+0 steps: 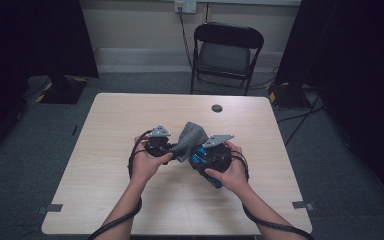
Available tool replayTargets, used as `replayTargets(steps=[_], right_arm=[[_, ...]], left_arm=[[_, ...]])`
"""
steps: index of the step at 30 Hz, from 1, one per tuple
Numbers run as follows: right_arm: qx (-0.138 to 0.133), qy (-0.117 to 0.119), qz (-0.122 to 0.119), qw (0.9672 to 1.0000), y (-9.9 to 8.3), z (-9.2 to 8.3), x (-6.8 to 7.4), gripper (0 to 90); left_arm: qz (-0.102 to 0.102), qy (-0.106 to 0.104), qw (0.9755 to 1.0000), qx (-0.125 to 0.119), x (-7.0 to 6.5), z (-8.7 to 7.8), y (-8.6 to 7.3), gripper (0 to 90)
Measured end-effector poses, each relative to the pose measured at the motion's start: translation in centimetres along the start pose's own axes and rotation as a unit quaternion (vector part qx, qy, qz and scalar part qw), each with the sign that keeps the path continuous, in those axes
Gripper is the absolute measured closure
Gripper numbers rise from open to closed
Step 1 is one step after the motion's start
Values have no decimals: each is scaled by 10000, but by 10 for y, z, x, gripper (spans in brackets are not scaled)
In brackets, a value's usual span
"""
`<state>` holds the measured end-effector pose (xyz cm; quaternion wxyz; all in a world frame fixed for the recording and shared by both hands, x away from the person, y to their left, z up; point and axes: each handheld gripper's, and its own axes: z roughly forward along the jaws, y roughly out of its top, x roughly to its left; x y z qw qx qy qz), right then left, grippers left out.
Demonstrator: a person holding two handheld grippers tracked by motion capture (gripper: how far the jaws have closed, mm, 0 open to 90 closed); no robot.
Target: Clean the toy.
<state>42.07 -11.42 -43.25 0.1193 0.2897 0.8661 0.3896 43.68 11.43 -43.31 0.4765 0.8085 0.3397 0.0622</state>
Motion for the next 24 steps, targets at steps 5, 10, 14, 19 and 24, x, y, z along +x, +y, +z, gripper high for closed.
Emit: replayTargets(steps=[5,10,14,19,24], right_arm=[[52,-41,-38,10000,2,4,2,253],[122,-66,-71,9999,1,6,1,253],[158,-104,-91,9998,1,6,0,253],[161,-177,-4,9997,0,3,-7,254],[215,-263,-37,9994,-1,0,-13,254]], left_arm=[[18,-64,10000,-20,-1,-1,-2,697],[68,-124,9999,-8,-2,-3,-2,697],[73,-168,9998,-2,-2,-4,-3,697],[99,-240,9997,26,-3,-5,-3,697],[136,-296,9995,43,-4,-5,-4,697]])
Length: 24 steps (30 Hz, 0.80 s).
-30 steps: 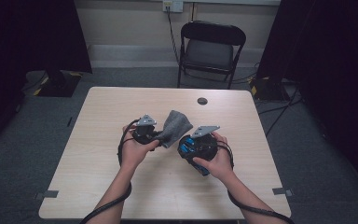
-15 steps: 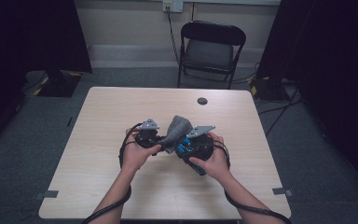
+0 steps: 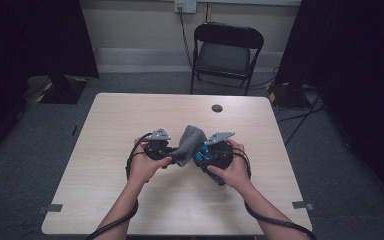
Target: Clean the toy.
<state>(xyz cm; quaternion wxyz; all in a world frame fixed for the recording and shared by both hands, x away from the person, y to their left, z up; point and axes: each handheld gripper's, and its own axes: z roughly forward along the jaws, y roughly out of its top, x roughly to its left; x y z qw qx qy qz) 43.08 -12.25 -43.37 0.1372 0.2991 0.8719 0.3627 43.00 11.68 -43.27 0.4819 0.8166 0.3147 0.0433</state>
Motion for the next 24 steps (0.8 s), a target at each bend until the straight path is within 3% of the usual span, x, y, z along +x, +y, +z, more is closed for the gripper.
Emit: replayTargets(steps=[24], right_arm=[[33,-267,235,9994,-6,-10,-25,253]], left_arm=[[14,-132,9999,40,-3,-1,2,697]])
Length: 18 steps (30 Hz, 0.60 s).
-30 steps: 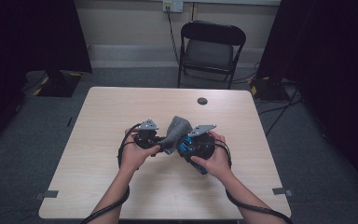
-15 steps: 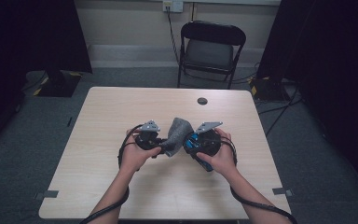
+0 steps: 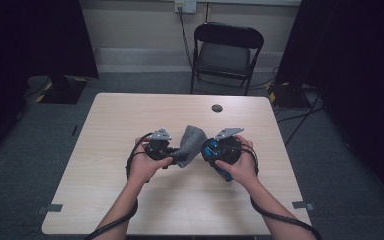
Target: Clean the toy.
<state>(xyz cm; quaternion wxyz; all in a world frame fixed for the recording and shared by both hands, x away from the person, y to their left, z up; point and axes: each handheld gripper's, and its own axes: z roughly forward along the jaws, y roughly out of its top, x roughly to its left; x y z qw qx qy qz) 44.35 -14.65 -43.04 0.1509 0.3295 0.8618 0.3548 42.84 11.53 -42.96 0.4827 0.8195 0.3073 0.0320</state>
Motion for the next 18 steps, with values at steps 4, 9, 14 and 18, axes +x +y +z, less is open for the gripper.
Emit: replayTargets(steps=[4,9,14,18], right_arm=[[23,-45,48,10000,0,0,-4,253],[14,-89,110,9999,0,0,-8,254],[16,-149,183,9997,0,1,-13,254],[10,-201,252,9995,0,0,-18,253]], left_arm=[[-34,-78,10000,-4,-1,0,-1,697],[4,-94,10000,12,-3,0,0,697],[30,-156,9999,4,-4,1,-1,697],[-1,-264,9997,1,-4,0,-2,697]])
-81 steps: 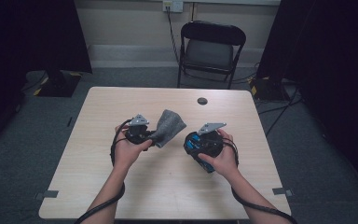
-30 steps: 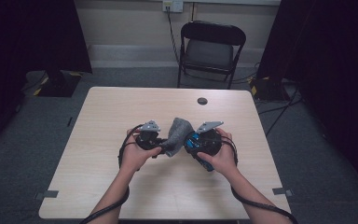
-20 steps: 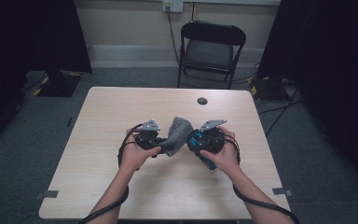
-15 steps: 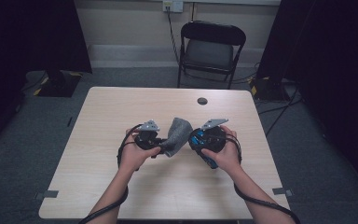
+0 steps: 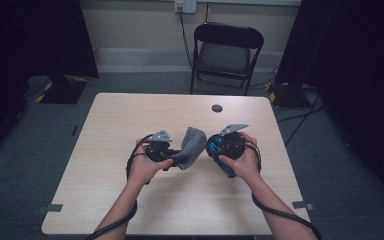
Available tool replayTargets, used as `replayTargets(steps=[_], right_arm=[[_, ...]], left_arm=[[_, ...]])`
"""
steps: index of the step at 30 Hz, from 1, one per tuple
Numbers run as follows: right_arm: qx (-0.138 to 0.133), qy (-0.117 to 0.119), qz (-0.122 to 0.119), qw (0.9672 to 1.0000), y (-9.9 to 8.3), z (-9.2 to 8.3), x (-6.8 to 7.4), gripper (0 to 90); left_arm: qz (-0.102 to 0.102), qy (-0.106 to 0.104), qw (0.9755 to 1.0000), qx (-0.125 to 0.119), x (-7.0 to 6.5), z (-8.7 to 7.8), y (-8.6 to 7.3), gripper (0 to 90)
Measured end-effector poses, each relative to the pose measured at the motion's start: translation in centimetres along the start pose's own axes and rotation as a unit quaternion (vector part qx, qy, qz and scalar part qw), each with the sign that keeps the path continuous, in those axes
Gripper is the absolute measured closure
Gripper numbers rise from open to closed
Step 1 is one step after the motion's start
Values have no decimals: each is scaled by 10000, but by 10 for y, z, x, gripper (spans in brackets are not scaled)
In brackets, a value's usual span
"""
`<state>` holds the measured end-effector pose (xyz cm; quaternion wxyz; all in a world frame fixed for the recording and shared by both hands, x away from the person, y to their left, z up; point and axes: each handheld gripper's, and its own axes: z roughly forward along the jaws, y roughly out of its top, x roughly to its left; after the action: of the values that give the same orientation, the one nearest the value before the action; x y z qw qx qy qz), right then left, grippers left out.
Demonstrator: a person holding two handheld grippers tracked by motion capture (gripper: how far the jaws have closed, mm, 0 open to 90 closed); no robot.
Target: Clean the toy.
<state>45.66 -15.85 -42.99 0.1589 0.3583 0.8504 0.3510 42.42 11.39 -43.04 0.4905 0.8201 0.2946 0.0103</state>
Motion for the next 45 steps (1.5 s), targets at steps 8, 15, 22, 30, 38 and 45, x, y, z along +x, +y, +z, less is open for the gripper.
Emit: replayTargets(steps=[8,15,22,30,38,45], right_arm=[[2,-71,119,9999,-2,-2,-11,253],[-56,-68,200,9998,-5,-9,-18,253],[-132,97,-11,9999,-5,-13,-4,253],[-218,347,-190,9990,-3,-13,16,253],[-231,501,-249,9982,-7,-11,26,253],[-298,704,-414,9962,-3,-12,38,253]], left_arm=[[1,19,10000,60,2,-5,-4,697],[-81,253,9996,-113,10,-17,-5,695],[-222,413,9984,-332,16,-22,3,692],[-276,532,9974,-388,17,-19,9,690],[-215,552,9977,-338,17,-15,15,690],[-153,488,9984,-244,13,-5,16,689]])
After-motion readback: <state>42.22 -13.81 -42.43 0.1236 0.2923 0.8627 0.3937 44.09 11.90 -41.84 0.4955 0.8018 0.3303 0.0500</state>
